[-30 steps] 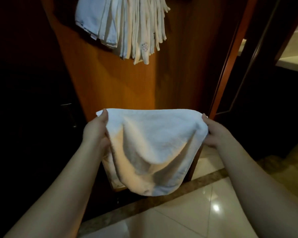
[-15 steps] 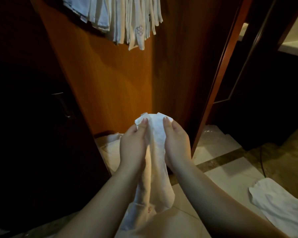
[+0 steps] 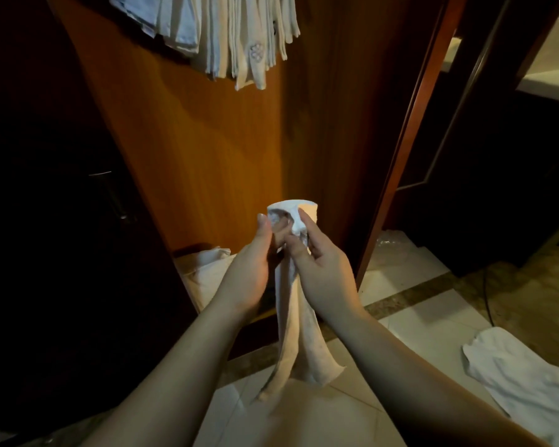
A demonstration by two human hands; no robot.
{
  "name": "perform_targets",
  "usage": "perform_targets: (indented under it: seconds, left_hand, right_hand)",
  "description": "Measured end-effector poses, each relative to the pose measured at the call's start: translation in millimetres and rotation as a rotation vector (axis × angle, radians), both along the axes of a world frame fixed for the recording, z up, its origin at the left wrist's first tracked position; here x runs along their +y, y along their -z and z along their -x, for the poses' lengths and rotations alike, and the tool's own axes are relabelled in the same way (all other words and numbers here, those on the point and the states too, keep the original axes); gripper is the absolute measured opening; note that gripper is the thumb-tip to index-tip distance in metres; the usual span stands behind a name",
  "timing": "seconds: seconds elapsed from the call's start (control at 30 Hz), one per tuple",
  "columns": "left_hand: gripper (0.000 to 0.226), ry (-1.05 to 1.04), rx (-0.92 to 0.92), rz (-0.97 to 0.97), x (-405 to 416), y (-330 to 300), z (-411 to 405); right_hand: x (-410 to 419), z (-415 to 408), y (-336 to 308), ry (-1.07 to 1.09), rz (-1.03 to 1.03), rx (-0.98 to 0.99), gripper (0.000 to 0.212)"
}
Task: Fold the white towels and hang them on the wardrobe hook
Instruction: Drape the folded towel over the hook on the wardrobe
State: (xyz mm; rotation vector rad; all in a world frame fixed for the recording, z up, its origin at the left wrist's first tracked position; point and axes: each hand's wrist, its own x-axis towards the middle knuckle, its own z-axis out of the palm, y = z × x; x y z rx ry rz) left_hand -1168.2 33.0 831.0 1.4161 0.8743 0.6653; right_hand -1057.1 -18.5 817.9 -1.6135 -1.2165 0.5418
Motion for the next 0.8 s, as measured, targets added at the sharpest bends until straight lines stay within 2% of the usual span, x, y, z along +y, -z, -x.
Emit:
perform_targets:
  seconds: [0.2,0.4,0.47,0.53,0.57,0.6,0.7,0.73,0.8]
  left_hand:
    - [0.069,0.057,-0.059,-0.038,6.4,1.7,2.7]
    - [0.07,0.074,-0.04,-0.073,18.4,2.3,6.3]
    - [0.054,-0.027,-0.011,-0.149,22.0,1.5,9.1]
    - [0.028,-0.246,0.036,-0.365,27.9,-2.1,13.1]
    - [0.018,-0.3,0.1,-0.509,33.8,-4.1,15.9]
    - [0.021,-0.286,0.187,-0.614,39.6,-6.3,19.2]
    - [0.038,-0.036,0.559,-0.665,58.5,-10.6,30.9]
    - [0.035,0.045,0.677,-0.689,63.0,-11.6,34.9]
    - [0.012,0.155,0.806,-0.765,70.2,-14.3,42.3]
  right_hand:
    - [2.5,-10.0,6.1,-0.008,-0.069,0.024,0.047]
    - [9.6,-20.9,-0.3,-0.009,-0.149,0.082,0.018]
    - [10.5,-24.7,-5.7,-0.022,-0.155,0.061,0.019]
    - [11.6,-28.4,-10.8,-0.025,-0.151,0.046,0.019]
    - [12.1,-30.7,-13.0,-0.021,-0.149,0.04,0.018]
    - [12.3,-33.3,-15.5,-0.023,-0.15,0.032,0.016]
    - [11.0,-42.0,-24.3,-0.032,-0.155,0.019,0.018]
    - [10.1,-45.7,-27.1,-0.023,-0.157,0.025,0.018]
    - [8.1,-54.8,-30.7,-0.001,-0.157,0.029,0.019]
